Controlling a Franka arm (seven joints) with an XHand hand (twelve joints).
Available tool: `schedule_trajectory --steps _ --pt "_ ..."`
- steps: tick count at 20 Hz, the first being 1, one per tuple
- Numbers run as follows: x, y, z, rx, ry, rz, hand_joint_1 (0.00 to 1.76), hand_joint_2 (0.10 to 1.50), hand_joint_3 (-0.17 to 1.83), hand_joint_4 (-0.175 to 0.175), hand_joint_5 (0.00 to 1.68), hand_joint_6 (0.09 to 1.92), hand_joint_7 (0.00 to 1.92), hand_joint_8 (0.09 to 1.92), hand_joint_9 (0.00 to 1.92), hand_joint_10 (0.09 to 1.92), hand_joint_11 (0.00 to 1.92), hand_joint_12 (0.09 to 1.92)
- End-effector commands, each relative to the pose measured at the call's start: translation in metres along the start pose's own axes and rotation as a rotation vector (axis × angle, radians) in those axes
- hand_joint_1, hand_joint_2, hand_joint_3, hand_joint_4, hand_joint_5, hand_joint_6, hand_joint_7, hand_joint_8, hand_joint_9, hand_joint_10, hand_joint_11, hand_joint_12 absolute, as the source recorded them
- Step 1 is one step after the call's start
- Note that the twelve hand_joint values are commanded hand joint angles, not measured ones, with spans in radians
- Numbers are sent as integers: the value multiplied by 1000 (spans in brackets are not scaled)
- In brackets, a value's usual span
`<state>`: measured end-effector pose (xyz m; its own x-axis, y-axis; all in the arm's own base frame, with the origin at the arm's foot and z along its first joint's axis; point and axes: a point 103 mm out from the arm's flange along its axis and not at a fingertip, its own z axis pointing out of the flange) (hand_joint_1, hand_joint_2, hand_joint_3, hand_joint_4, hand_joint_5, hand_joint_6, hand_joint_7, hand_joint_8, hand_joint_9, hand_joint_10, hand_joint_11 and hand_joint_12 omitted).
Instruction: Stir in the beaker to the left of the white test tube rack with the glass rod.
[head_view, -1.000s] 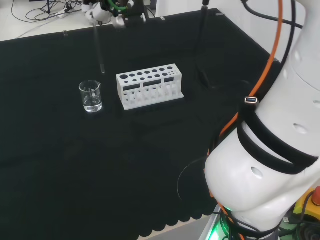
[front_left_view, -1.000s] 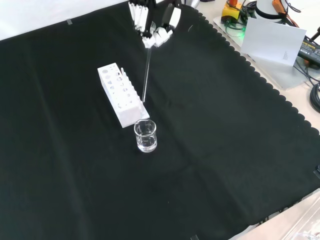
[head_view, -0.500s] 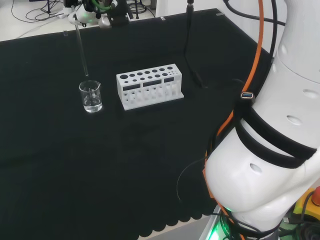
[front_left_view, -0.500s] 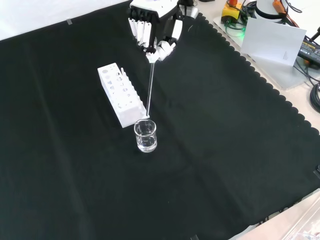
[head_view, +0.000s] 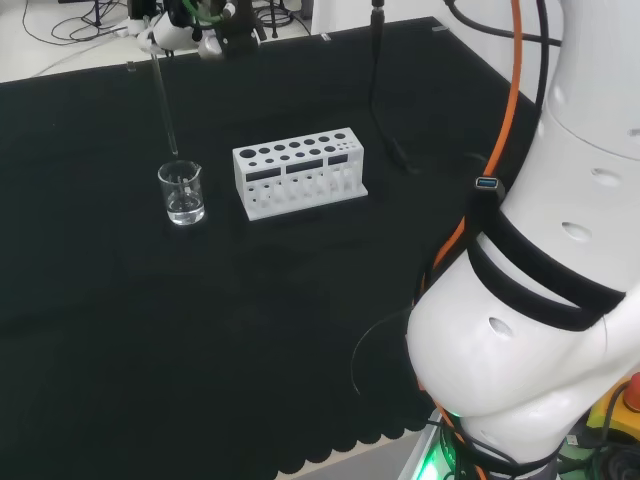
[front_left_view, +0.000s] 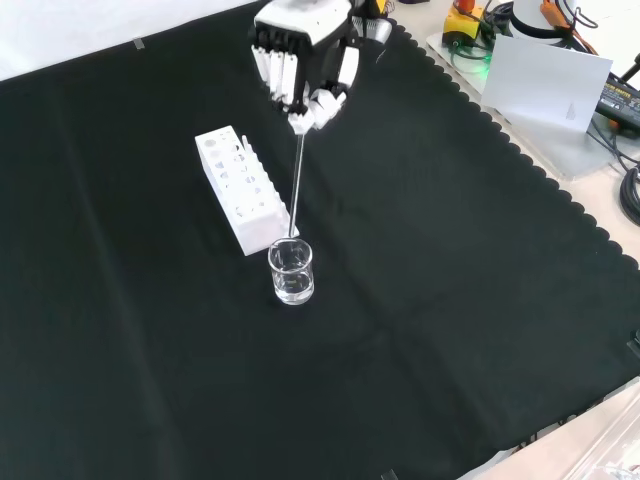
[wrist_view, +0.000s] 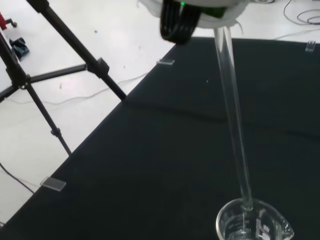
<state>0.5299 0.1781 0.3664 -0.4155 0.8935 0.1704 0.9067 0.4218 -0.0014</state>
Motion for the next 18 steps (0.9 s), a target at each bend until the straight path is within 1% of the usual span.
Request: schedule_trajectory --steps 1,4,7,12,16,18 --pt "11 27 33 43 -41 -15 1305 801 517 -175 1146 544 1129 1169 1594 877 1629 692" --pt "2 20 37 36 -9 -28 1305 802 516 -175 1145 544 1128 1169 1594 877 1629 693" --pt "-5 16 41 51 2 -32 1305 802 516 -175 1145 544 1128 1169 1594 878 1629 694" --pt "-10 23 58 71 9 -37 1304 803 514 -175 1144 545 1128 1169 1594 879 1628 696" --pt "-18 27 68 73 8 -42 1304 804 512 -175 1143 546 1128 1168 1593 880 1628 697" --pt "-22 30 70 87 36 -61 1304 805 511 -175 1142 547 1128 1168 1593 880 1628 698"
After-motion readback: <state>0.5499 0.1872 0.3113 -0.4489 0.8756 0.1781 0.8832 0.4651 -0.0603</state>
